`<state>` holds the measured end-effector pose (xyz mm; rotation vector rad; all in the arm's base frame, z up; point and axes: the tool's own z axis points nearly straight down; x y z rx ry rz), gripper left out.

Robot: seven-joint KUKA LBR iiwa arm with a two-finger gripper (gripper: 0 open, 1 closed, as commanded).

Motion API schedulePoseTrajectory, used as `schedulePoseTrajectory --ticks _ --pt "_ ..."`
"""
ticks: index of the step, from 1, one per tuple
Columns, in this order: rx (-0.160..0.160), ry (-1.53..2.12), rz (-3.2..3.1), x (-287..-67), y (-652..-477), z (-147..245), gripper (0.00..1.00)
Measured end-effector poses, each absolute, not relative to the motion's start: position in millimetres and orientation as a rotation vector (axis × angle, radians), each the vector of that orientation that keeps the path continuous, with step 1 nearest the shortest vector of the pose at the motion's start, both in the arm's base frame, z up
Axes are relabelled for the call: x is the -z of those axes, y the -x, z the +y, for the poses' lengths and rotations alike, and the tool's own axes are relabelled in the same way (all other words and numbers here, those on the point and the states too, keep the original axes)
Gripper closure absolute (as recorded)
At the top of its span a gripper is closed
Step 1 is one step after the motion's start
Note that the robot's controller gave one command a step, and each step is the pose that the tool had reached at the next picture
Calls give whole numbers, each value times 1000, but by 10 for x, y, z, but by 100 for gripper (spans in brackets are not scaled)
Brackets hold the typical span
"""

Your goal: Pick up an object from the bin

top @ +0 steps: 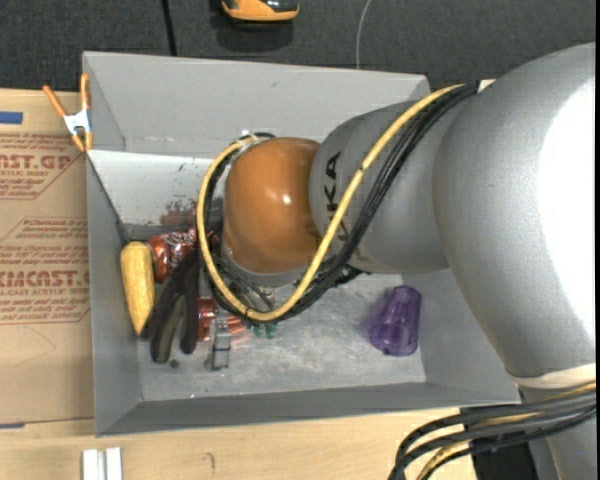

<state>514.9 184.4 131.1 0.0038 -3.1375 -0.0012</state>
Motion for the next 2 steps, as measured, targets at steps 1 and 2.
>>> schedulePoseTrajectory --ticks 1,2 --pt "3 -2 -3143 -1352 -5166 1837 0" --pt "4 2 -3145 -1338 -5168 1832 0"
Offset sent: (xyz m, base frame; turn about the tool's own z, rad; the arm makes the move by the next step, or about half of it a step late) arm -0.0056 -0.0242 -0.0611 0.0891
